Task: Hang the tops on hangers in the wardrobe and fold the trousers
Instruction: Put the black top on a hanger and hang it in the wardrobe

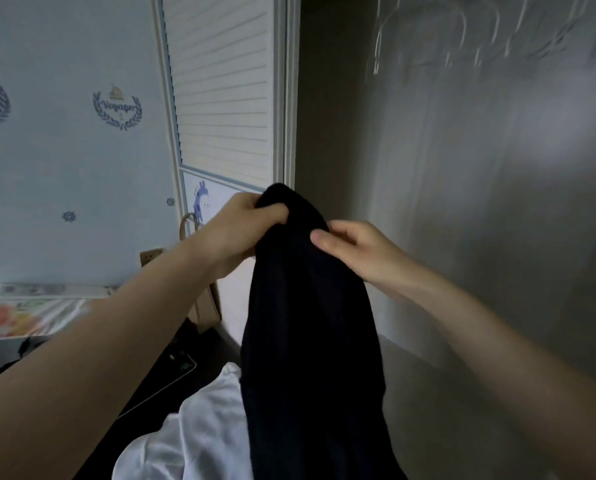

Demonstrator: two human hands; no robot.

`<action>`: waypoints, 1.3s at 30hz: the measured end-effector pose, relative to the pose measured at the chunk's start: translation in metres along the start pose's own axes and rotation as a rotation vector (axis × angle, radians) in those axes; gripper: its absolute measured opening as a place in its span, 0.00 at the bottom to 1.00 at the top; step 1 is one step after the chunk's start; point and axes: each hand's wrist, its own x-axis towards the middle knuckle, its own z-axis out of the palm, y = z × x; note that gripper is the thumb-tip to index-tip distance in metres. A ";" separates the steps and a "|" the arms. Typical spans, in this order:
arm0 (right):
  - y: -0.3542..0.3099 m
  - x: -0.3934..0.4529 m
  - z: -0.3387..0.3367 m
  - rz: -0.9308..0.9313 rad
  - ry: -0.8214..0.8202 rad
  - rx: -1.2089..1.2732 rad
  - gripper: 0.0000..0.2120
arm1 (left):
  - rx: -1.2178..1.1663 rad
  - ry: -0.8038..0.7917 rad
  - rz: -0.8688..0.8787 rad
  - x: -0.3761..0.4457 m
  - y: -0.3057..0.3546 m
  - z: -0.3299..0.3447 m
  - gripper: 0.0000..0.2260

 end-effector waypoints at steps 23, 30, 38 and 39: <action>0.055 -0.015 -0.079 0.214 0.429 -0.151 0.26 | 0.190 -0.564 0.092 -0.028 -0.025 0.012 0.12; 0.032 -0.022 -0.074 0.149 0.319 0.305 0.07 | 0.284 -0.489 -0.021 -0.005 -0.028 0.067 0.21; 0.013 -0.025 -0.048 -0.142 0.340 -0.214 0.12 | 0.459 -0.151 0.106 0.019 -0.030 0.095 0.05; 0.015 -0.028 -0.050 -0.175 0.411 -0.258 0.12 | 0.472 -0.079 0.109 0.022 -0.033 0.093 0.06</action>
